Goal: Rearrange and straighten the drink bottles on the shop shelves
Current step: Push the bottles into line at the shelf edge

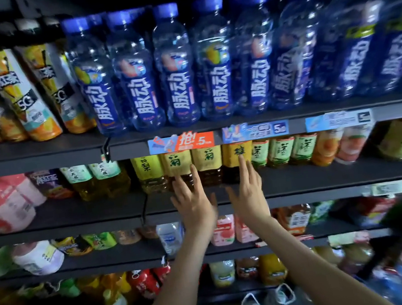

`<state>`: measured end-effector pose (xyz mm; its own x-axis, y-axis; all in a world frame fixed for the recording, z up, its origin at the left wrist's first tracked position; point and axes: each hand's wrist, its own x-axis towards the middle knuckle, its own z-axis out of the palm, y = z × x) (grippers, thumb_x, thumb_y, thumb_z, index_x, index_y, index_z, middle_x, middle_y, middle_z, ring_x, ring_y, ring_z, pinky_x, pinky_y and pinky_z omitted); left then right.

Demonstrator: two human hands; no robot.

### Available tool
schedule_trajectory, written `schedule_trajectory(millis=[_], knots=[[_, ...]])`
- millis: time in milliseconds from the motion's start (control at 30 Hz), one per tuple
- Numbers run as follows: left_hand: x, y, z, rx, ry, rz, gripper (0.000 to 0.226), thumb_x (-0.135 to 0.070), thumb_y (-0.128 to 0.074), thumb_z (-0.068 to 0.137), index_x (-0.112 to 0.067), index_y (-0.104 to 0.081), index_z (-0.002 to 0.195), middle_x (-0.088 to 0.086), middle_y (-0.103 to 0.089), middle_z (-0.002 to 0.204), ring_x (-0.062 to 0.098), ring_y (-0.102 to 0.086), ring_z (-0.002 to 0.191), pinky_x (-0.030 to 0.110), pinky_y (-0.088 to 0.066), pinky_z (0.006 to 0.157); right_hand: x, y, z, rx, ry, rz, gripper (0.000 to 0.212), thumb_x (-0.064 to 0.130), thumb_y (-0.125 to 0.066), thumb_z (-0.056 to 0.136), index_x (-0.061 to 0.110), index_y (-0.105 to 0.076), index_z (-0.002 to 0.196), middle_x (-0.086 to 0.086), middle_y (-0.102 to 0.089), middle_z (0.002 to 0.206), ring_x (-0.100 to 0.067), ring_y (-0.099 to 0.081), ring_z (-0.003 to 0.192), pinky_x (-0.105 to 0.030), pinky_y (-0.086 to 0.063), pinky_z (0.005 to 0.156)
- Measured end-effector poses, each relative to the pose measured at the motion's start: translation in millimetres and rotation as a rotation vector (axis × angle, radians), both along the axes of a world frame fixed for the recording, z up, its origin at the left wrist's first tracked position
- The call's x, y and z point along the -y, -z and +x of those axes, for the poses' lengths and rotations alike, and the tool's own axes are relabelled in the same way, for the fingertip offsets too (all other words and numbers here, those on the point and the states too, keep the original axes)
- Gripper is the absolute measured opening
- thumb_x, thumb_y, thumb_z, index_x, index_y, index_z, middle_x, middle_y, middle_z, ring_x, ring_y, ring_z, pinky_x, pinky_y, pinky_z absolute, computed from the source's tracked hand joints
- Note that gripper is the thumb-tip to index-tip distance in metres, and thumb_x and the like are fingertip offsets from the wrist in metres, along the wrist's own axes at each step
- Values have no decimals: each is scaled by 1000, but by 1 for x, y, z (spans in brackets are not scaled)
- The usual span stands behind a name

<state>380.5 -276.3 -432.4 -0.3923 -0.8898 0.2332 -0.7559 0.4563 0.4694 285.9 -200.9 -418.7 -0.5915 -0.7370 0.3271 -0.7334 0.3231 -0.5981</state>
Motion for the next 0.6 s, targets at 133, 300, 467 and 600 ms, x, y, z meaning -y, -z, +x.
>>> schedule_trajectory(millis=[133, 300, 467, 600], knots=[[-51, -60, -27, -55, 147, 56, 72, -28, -53, 93, -16, -12, 151, 14, -25, 151, 32, -36, 132, 38, -38, 101, -46, -32, -17, 43, 6, 19, 48, 25, -43, 99, 6, -32, 143, -11, -41, 141, -27, -36, 130, -36, -37, 102], [-98, -139, -59, -49, 344, -157, 56, -27, -49, 94, -10, -28, 144, 12, -41, 140, 29, -49, 120, 37, -45, 92, -99, -85, -40, 5, 77, -148, 34, 14, -48, 96, -1, -48, 127, -15, -54, 117, -33, -48, 111, -41, -42, 87], [-127, -196, -85, -65, 496, -238, 61, -21, -51, 94, -11, -24, 148, 8, -35, 148, 24, -39, 132, 33, -37, 102, -130, -145, -64, -26, 223, -298, 32, 11, -52, 93, -1, -51, 123, -14, -57, 118, -33, -50, 113, -39, -42, 89], [-146, -232, -108, -163, 537, -281, 60, -24, -53, 95, -10, -25, 147, 7, -36, 147, 23, -38, 132, 31, -38, 103, -148, -190, -84, -84, 274, -420, 32, 14, -53, 94, 6, -50, 125, -2, -52, 114, -24, -55, 107, -27, -43, 83]])
